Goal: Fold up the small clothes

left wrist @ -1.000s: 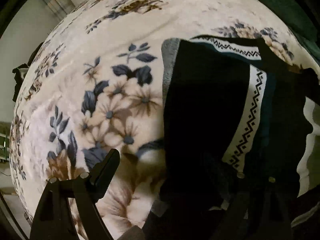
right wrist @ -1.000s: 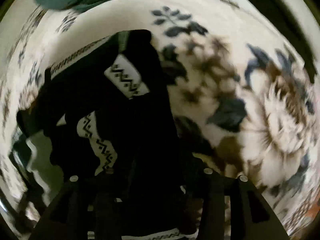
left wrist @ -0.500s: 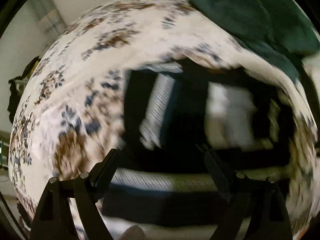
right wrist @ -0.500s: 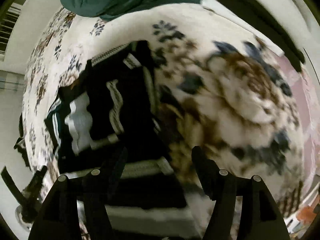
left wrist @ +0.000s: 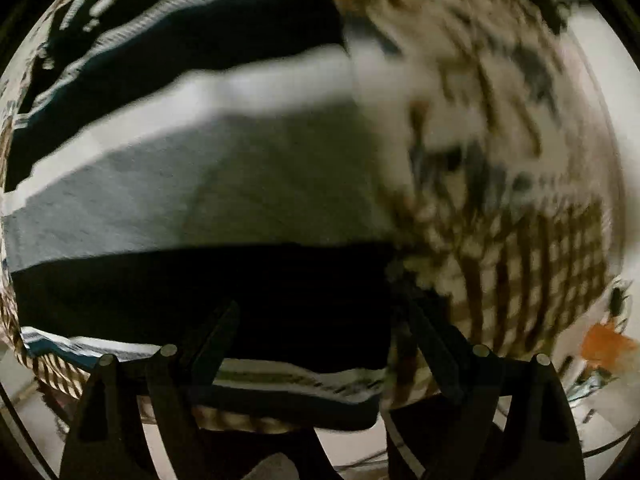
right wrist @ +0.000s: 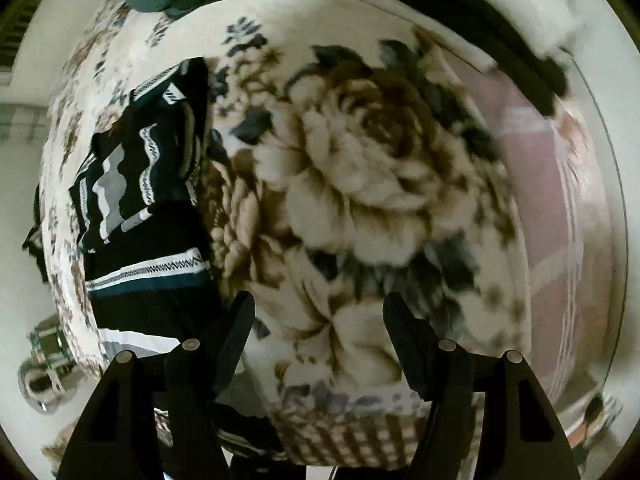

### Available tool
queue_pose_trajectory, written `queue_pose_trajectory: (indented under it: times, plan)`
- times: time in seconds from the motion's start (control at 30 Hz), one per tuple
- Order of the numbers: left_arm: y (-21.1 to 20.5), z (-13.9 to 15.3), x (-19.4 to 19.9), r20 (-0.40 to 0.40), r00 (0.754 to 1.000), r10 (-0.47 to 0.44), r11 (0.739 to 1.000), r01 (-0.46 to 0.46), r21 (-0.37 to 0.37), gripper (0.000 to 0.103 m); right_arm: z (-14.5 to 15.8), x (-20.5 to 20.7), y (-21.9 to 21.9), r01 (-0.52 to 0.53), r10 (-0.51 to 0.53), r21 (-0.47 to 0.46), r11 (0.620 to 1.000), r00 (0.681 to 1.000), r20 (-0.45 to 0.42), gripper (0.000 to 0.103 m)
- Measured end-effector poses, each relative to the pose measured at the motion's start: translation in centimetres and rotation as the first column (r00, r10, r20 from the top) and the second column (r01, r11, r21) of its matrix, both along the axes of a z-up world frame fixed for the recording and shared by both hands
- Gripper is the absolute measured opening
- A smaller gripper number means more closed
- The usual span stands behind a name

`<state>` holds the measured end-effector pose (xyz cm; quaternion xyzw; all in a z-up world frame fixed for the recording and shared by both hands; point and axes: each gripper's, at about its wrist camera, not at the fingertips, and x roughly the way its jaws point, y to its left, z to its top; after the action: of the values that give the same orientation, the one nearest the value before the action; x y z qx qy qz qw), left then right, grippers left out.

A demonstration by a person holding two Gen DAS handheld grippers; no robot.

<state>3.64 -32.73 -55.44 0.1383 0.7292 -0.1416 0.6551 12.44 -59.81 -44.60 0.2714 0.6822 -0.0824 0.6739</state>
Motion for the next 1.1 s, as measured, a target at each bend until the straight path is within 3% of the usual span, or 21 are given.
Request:
queue_pose_trajectory:
  times: [0.03, 0.1, 0.23, 0.27, 0.4, 0.53, 0.57, 0.6, 0.63, 0.7, 0.9, 1.1]
  plan:
    - [-0.5, -0.8, -0.2, 0.003, 1.0, -0.006, 1.0, 0.006, 0.021, 0.083, -0.3, 0.7, 0.0, -0.01, 0.01, 0.009, 1.0, 1.0, 0.009, 0.069]
    - [-0.8, -2.0, -0.2, 0.038, 0.999, -0.001, 0.998, -0.002, 0.07, 0.062, -0.9, 2.7, 0.2, -0.021, 0.02, 0.041, 0.999, 0.999, 0.032, 0.069]
    - [-0.1, -1.7, 0.6, 0.1, 0.992, 0.073, 0.997, -0.074, 0.012, 0.01, -2.9, 8.9, 0.2, -0.015, -0.001, 0.149, 0.989, 0.994, 0.108, 0.069]
    - [0.5, -1.3, 0.8, 0.122, 0.99, 0.076, 0.997, -0.078, 0.014, 0.006, -3.3, 10.1, 0.4, -0.01, -0.011, 0.17, 0.985, 0.993, 0.119, 0.069]
    - [1.6, 0.0, 0.8, 0.177, 0.978, 0.114, 0.993, -0.113, -0.02, 0.005, -6.2, 16.7, 0.5, 0.052, -0.096, 0.271, 0.961, 0.983, 0.153, 0.069]
    - [3.5, 1.9, 0.6, 0.22, 0.962, 0.163, 0.986, -0.154, -0.056, 0.005, -9.8, 21.9, 0.5, 0.135, -0.191, 0.361, 0.923, 0.974, 0.124, 0.068]
    - [3.8, 2.3, 0.6, 0.226, 0.959, 0.173, 0.985, -0.163, -0.063, 0.005, -10.9, 23.1, 0.7, 0.149, -0.2, 0.386, 0.91, 0.975, 0.097, 0.062]
    - [4.3, 2.8, 0.8, 0.232, 0.955, 0.183, 0.983, -0.171, -0.07, 0.005, -11.5, 23.7, 0.9, 0.155, -0.202, 0.391, 0.907, 0.976, 0.082, 0.048]
    - [4.8, 3.4, 0.9, 0.237, 0.951, 0.197, 0.98, -0.182, -0.082, 0.005, -12.2, 24.4, 1.3, 0.163, -0.199, 0.388, 0.907, 0.978, 0.055, 0.04]
    - [6.0, 4.5, 1.3, 0.245, 0.942, 0.23, 0.972, -0.209, -0.108, 0.005, -12.5, 25.0, 2.1, 0.158, -0.185, 0.356, 0.921, 0.982, 0.043, 0.011]
    - [11.6, 8.9, 1.7, 0.272, 0.906, 0.324, 0.942, -0.283, -0.179, 0.005, -7.6, 26.6, 5.3, 0.103, -0.129, 0.233, 0.967, 0.987, 0.099, 0.009]
    - [18.8, 13.0, 3.2, 0.276, 0.845, 0.459, 0.883, -0.398, -0.25, 0.005, 0.3, 29.8, 12.1, -0.007, -0.012, 0.123, 0.992, 0.989, 0.147, 0.009]
